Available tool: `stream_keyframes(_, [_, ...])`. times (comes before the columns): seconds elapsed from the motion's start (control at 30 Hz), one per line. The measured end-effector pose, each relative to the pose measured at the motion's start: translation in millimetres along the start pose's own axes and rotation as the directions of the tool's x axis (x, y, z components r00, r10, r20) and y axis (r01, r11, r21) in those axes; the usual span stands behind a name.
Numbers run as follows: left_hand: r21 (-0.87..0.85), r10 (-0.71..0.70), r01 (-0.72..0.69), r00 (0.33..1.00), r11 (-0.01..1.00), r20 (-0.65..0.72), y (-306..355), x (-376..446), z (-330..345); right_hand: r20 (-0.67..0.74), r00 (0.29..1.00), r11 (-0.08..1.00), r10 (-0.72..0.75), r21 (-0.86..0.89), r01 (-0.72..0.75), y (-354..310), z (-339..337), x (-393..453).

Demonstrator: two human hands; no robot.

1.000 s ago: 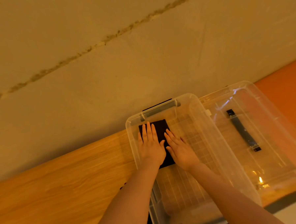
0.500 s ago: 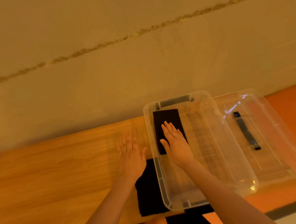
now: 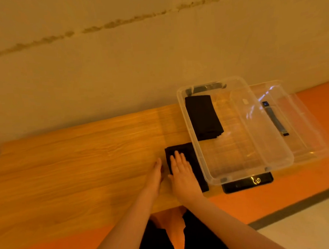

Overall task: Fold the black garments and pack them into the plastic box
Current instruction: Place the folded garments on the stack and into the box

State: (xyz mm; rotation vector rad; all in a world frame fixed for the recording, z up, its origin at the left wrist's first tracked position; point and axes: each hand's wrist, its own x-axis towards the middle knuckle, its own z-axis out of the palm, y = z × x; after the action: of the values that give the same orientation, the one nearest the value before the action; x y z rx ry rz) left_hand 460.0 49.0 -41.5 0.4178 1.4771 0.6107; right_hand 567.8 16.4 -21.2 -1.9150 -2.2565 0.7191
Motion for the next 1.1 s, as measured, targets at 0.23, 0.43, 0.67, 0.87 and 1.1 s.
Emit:
stream_keyframes(0.23, [0.1, -0.08, 0.075, 0.996, 0.992, 0.04, 13, 12, 26, 0.038, 0.985, 0.986, 0.168, -0.015, -0.168, 27, 25, -14])
stream_keyframes(0.43, [0.023, -0.083, 0.08, 0.987, 0.997, 0.141, 24, -3, 43, 0.063, 0.985, 0.941, 0.159, 0.293, -0.17, 27, 21, -19])
stream_keyframes(0.67, [-0.039, 0.095, -0.091, 0.99, 0.995, 0.108, 52, -50, 5, -0.022, 0.997, 0.858, 0.071, 0.511, -0.05, -5, -6, -27])
stream_keyframes(0.87, [-0.05, 0.456, -0.453, 0.881, 0.89, 0.126, 131, -82, -14, -0.364, 0.908, 0.616, 0.207, 0.77, 0.168, -38, -71, 2])
stream_keyframes(1.1, [-0.259, 0.365, -0.296, 0.887, 0.92, 0.283, 185, -99, 47, -0.073, 0.979, -0.056, 0.191, 0.995, 0.085, 35, -125, 44])
